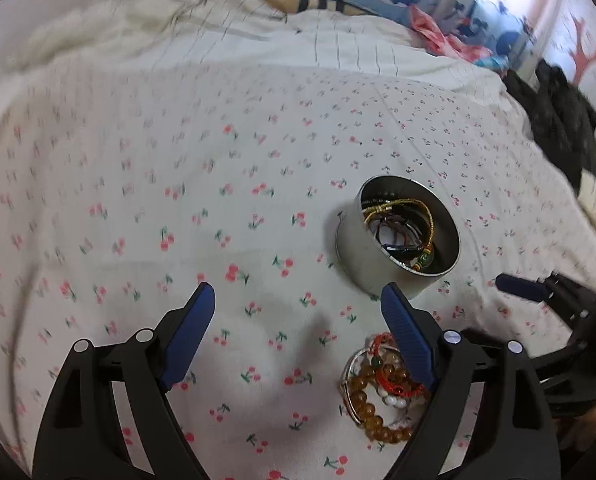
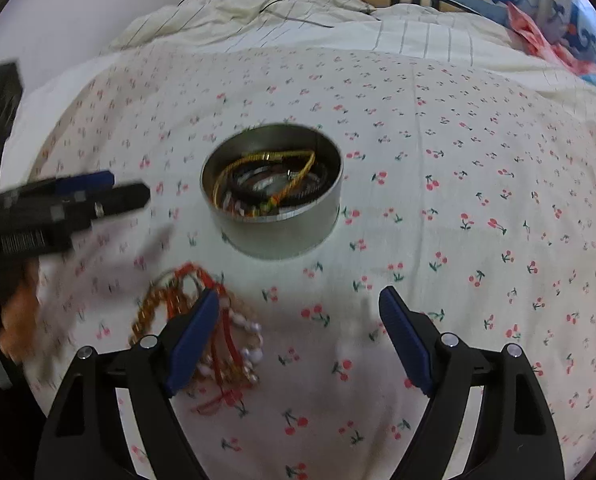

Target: Organize jewelry

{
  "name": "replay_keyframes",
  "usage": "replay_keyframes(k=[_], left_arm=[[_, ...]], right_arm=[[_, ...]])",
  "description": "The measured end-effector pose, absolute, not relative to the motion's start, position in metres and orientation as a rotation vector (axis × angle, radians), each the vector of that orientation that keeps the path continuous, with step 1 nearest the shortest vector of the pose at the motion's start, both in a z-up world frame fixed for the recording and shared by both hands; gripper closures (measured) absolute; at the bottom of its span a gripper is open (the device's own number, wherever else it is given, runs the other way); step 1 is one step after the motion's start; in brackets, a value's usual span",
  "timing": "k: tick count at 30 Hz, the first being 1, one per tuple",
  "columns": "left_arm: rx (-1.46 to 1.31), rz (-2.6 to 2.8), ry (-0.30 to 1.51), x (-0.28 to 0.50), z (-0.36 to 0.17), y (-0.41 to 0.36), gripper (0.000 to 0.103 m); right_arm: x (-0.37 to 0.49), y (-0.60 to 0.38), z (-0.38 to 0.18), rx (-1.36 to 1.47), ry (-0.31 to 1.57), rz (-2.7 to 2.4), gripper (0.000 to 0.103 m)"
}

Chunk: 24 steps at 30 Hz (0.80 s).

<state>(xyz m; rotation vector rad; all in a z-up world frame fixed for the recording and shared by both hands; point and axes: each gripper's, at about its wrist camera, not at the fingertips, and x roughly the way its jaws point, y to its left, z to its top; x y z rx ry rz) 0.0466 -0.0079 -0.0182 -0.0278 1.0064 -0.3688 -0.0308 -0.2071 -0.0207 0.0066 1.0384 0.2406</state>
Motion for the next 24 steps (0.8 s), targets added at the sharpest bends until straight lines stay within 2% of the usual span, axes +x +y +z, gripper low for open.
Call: replay_keyframes(k=[4, 17, 19, 23, 24], left_arm=[[-0.077, -0.414, 1.060, 0.046, -0.030, -0.002, 0.022], [0.127, -0.487, 1.079, 0.033, -0.061, -0.056, 0.023], [0.154, -0.468, 1.081, 0.033, -0.063, -0.057, 0.033], [0.086, -0.376, 1.089, 0.045, -0.061, -0.034, 0.069], [0.049, -0.357, 1.096, 0.050, -0.061, -0.026, 0.069]], right_arm=[[-0.040, -0.209, -0.023, -0.082, 1.038, 0.206, 0.024], [-0.046, -0.208, -0.035, -0.105, 1.085, 0.219, 0.024], [-0.046, -0.204, -0.039, -0.156, 1.094, 0.201, 0.024], [-0.045, -0.207, -0.044, -0.285, 1.090, 0.070, 0.023], [-0.045, -0.210, -0.044, -0.277, 1.090, 0.059, 0.023]])
